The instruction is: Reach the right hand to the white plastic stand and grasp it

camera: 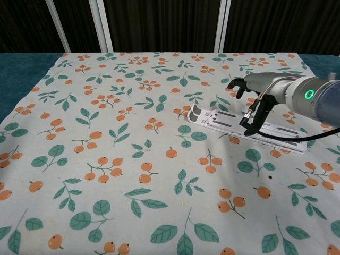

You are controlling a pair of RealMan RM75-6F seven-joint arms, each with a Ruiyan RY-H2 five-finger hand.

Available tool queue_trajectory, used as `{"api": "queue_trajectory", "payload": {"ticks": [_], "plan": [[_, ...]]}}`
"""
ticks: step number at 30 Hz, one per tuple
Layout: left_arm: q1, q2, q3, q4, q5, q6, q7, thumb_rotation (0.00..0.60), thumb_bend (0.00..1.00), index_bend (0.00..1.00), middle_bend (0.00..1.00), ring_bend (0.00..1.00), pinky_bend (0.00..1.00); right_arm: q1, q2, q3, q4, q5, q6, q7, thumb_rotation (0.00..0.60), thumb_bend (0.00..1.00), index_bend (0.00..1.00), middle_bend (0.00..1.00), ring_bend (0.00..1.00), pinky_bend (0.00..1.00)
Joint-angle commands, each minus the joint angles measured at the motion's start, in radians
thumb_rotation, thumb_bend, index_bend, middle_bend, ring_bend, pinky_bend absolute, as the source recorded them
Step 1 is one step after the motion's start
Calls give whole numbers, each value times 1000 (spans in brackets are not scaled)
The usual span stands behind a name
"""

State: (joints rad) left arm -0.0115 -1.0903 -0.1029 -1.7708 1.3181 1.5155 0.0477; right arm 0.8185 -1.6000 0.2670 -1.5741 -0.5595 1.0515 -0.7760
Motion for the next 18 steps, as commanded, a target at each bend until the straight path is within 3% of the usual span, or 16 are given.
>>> {"api": "queue_trajectory", "payload": {"ticks": [1,18], "plan": [[0,0,0,1,-1,-1,-1,600,546,85,0,0,0,16,-27,-10,32,15,6,-2,600,166,110,221,146,162],[-2,3,2,2,-3,-10,-7,600,546,85,0,0,0,28,-128,-40,169,1,26,29,600,252,231,313,241,210]]}}
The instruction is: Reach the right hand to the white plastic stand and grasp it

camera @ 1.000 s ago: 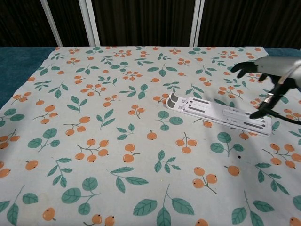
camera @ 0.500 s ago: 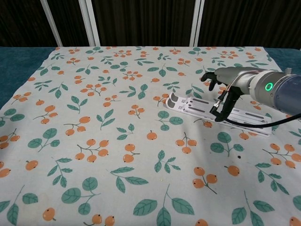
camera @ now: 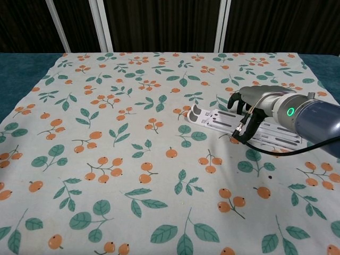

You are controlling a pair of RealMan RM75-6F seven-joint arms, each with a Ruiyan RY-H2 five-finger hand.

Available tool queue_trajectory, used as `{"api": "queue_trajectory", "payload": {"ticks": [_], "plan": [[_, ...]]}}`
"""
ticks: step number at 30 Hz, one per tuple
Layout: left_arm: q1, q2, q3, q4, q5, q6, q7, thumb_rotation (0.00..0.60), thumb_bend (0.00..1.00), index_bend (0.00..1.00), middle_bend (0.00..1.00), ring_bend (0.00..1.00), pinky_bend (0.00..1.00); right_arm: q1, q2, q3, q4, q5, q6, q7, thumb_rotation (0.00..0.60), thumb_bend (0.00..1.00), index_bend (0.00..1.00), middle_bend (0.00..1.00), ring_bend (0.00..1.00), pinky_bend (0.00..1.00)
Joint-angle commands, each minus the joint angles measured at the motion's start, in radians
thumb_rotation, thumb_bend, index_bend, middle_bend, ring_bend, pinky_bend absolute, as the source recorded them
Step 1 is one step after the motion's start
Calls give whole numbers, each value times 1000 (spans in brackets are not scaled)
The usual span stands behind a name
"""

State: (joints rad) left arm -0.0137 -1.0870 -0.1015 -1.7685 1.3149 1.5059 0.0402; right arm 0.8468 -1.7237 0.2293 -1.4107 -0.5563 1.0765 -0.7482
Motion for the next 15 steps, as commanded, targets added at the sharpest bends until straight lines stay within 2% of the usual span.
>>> {"api": "queue_trajectory", "payload": {"ticks": [1,4,11,15], "plan": [[0,0,0,-1,0,0,0,600,546,85,0,0,0,-1,-8,-3,9,-3,1,1,600,252,231,313,241,210],[1,0,0,-1,0,1,1,600,546,85,0,0,0,-1,-15,-3,16,-1,2,1,600,254,232,313,242,212],[1,1,-1,-1,-2,1,-1,600,547,85,0,0,0,-5,-27,-6,32,-2,1,-1,600,298,286,366,320,323],[1,2,-2,-1,-5,0,-4,600,546,85,0,0,0,-11,-30,-15,31,-7,2,-2,600,311,290,374,332,336]]}}
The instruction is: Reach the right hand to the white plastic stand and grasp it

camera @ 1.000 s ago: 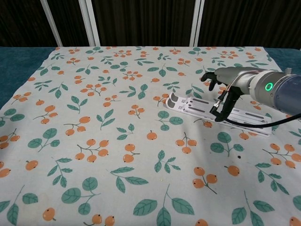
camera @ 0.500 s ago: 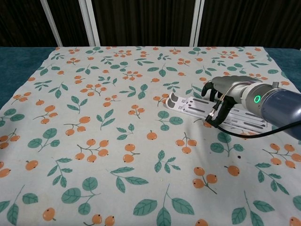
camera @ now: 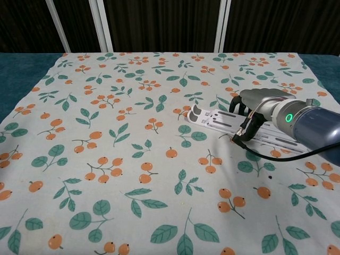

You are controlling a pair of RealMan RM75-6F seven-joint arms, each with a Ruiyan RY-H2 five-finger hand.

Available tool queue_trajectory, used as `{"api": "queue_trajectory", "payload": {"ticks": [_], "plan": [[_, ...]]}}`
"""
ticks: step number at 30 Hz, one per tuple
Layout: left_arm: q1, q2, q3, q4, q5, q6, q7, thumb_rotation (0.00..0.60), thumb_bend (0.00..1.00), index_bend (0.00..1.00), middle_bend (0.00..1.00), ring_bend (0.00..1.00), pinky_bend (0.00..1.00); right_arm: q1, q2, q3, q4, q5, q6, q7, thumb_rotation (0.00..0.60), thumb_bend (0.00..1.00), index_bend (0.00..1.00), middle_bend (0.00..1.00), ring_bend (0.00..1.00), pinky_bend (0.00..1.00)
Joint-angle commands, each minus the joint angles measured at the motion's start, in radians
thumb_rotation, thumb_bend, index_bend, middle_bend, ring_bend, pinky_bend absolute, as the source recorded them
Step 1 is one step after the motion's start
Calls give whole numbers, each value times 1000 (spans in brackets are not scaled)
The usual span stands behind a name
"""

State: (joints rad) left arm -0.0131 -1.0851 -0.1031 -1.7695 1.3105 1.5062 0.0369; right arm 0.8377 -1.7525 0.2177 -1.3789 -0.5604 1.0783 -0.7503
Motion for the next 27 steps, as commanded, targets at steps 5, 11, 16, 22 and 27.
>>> {"api": "queue_trajectory", "payload": {"ticks": [5,11,16,22,27], "plan": [[0,-1,0,-1,0,1,2,600,547,85,0,0,0,-6,1,-5,-8,-14,5,-1,600,314,298,378,347,356],[0,0,-1,-4,-4,0,-1,600,547,85,0,0,0,-31,8,26,-34,-86,48,82,600,366,395,488,463,454],[0,1,0,-5,-3,0,1,600,547,85,0,0,0,-48,58,48,-97,-124,69,115,600,374,399,499,475,454],[1,0,0,-7,-1,2,2,600,547,85,0,0,0,-67,118,75,-171,-139,76,152,600,374,399,500,475,454],[2,-1,0,-9,-1,4,1,600,547,85,0,0,0,-114,239,182,-309,-117,40,320,600,373,402,509,475,454]]}}
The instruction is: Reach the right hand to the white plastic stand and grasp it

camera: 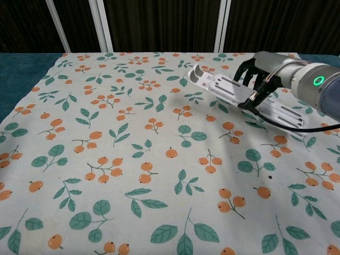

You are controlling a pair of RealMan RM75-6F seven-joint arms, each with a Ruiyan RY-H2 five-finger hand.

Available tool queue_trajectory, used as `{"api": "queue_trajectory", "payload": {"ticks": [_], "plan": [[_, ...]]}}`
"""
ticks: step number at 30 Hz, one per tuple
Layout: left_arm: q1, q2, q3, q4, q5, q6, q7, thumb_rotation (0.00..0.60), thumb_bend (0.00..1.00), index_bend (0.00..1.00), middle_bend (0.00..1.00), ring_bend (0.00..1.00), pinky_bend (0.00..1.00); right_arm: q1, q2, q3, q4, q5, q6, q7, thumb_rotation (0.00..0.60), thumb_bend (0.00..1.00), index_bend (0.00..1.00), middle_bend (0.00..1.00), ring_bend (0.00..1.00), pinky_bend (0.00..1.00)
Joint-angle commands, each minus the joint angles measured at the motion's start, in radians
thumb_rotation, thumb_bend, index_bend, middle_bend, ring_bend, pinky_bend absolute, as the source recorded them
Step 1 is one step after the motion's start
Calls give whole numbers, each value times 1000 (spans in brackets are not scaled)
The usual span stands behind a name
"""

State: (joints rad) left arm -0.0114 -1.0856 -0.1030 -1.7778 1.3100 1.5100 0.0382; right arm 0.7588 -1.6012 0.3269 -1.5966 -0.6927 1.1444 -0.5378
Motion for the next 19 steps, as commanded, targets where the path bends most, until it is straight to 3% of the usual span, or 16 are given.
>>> {"api": "queue_trajectory", "payload": {"ticks": [1,7,12,16,19], "plan": [[0,0,0,-1,0,0,0,600,547,85,0,0,0,-43,109,88,-110,21,-33,131,600,373,403,509,475,454],[0,-3,0,-2,4,4,3,600,547,85,0,0,0,-107,256,197,-241,50,-122,338,600,374,404,505,471,454],[2,-5,-1,-5,5,8,2,600,547,85,0,0,0,-170,365,263,-304,-14,-206,533,600,374,404,502,466,451],[2,-6,-1,-7,6,10,2,600,547,85,0,0,0,-208,416,288,-323,-81,-224,634,600,373,403,499,464,451],[3,-8,1,-7,10,13,5,600,547,85,0,0,0,-224,450,291,-335,-120,-186,642,600,372,403,496,460,448]]}}
